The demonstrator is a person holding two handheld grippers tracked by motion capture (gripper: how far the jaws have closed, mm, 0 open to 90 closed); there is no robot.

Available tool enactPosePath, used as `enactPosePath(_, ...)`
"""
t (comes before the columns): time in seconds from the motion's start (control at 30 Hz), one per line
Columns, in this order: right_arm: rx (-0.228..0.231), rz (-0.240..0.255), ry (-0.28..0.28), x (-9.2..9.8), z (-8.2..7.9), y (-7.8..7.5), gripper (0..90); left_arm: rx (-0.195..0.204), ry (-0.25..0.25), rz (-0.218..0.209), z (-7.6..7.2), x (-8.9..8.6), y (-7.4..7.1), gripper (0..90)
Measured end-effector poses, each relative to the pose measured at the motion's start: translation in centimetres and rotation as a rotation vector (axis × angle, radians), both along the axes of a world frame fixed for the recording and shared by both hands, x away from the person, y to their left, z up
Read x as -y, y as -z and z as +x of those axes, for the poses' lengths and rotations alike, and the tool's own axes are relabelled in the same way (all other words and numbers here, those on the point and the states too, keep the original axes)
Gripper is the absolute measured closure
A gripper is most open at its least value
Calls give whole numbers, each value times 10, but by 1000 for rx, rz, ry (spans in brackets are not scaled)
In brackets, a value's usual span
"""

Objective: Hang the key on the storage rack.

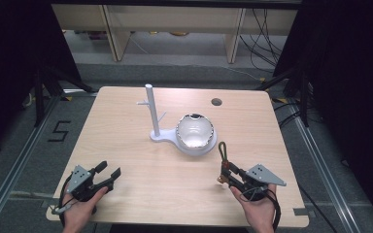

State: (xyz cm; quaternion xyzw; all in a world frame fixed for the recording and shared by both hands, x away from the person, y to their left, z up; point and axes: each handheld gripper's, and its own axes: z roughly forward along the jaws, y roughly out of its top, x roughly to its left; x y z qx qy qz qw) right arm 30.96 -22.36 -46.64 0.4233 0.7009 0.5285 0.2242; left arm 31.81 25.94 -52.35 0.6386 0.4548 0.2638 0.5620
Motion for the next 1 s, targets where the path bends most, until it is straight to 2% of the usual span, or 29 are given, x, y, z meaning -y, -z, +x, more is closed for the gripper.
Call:
enactPosePath(0.03,-14,22,-3,-2,-1,-1,684,9,5,-5,0,1,-1,340)
enactPosePath(0.07,9,19,-11,-4,0,-1,684,14,15,-11,1,1,-2,338)
enactPosePath(0.1,4,10,-9,-4,-1,-3,684,11,16,-13,-1,3,-5,337)
enactPosePath(0.13,24,24,-14,-6,0,-3,684,19,28,-17,-1,4,-6,336)
enactPosePath(0.17,22,18,-14,-7,0,-4,684,21,33,-19,-1,5,-8,335)
enactPosePath(0.2,2,33,-28,-8,-1,-5,684,19,34,-20,-3,6,-11,335)
enactPosePath(0.23,10,17,-13,-10,-1,-5,684,28,48,-27,-2,7,-13,335)
enactPosePath(0.37,27,22,-37,-13,-1,-6,684,24,79,-31,-4,12,-24,340)
enactPosePath(0.43,11,43,-30,-16,-2,-6,684,34,100,-43,-2,16,-28,346)
enactPosePath(0.47,26,29,-30,-17,-1,-7,684,34,107,-40,-2,18,-31,348)
enactPosePath(0.53,20,29,-44,-19,-1,-7,684,32,123,-48,-2,22,-36,352)
enactPosePath(0.57,41,19,-41,-19,-1,-8,684,37,133,-52,-1,24,-38,353)
enactPosePath(0.63,29,28,-48,-22,-2,-9,684,42,148,-47,-1,29,-43,354)
enactPosePath(0.73,33,34,-55,-24,-2,-11,684,54,183,-59,0,35,-49,357)
enactPosePath(0.77,41,33,-59,-25,-1,-11,684,43,187,-46,-1,37,-52,360)
enactPosePath(0.8,41,38,-63,-27,-1,-11,684,50,195,-51,0,39,-54,362)
enactPosePath(0.87,52,16,-67,-28,-2,-11,684,50,205,-50,1,42,-56,367)
enactPosePath(0.9,44,33,-71,-31,-2,-10,684,54,213,-51,2,43,-57,369)
enactPosePath(0.97,39,33,-67,-33,-3,-10,684,54,222,-57,2,47,-59,369)
enactPosePath(1.0,26,32,-83,-33,-3,-10,684,54,227,-51,3,47,-60,369)
